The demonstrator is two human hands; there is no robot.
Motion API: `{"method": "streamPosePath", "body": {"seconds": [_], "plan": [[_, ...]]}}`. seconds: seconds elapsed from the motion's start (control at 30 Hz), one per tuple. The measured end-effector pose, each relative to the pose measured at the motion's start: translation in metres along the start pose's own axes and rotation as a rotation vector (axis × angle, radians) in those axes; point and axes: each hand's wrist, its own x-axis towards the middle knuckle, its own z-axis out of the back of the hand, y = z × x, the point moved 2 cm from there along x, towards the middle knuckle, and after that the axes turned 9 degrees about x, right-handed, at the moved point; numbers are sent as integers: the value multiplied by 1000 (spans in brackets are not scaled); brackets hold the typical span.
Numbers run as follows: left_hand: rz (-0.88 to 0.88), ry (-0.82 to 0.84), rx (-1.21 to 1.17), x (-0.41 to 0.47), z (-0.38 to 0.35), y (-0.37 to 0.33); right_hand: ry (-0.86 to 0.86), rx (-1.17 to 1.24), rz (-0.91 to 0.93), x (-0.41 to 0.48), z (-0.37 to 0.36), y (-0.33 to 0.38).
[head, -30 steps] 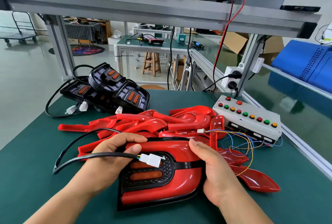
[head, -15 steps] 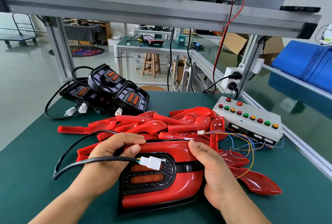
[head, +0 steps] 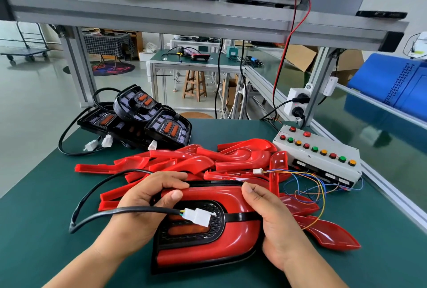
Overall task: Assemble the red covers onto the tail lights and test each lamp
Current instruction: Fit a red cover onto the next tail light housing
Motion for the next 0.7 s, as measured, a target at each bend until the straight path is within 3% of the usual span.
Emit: {"method": "streamPosePath", "body": {"seconds": [0.27,0.5,0.7], "plan": [[38,-88,92,1,-3,13,10,-124,7,1,1,0],[218,-39,-141,2,-6,18,-21,-122,-7,3,4,-3],[274,-42,-186,4,-7,18,-41,-98,-21,3,5,-5]]}}
